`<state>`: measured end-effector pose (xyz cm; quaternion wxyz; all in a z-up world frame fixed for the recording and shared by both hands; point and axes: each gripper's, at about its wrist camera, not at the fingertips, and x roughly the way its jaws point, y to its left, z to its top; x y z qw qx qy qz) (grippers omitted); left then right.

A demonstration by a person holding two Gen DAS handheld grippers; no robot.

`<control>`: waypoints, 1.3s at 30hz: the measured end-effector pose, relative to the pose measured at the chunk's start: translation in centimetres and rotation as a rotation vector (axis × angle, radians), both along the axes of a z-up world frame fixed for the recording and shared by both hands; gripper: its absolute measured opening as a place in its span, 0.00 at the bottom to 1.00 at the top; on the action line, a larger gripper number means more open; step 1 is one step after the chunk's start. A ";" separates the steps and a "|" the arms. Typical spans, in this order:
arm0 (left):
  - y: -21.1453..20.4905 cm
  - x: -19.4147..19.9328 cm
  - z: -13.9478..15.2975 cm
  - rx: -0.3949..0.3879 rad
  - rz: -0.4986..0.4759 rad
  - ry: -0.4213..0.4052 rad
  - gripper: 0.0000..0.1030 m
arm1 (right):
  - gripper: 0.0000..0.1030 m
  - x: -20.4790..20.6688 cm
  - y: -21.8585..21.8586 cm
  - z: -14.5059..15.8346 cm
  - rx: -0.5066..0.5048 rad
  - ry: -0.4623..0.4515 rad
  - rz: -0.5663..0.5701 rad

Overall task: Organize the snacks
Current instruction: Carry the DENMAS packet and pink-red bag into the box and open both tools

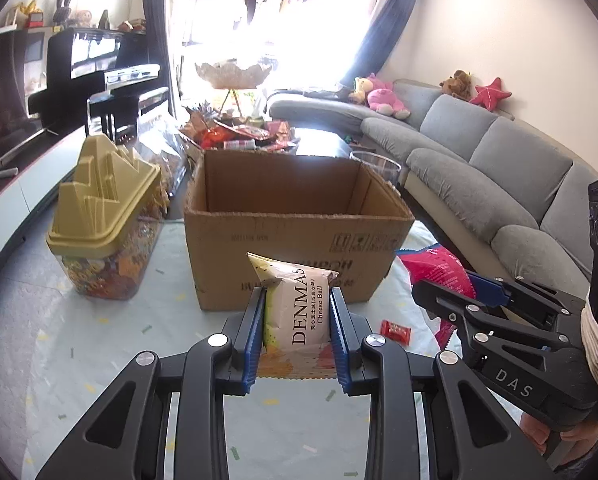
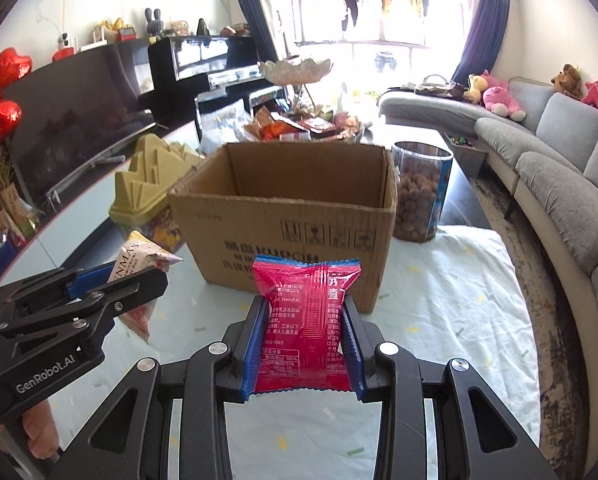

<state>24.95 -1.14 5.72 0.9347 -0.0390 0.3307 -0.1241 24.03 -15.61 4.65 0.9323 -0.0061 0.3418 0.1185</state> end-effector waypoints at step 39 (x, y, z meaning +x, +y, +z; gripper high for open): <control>1.0 10.1 6.0 0.094 -0.007 -0.076 0.30 | 0.35 8.5 2.4 6.6 -0.026 -0.112 0.001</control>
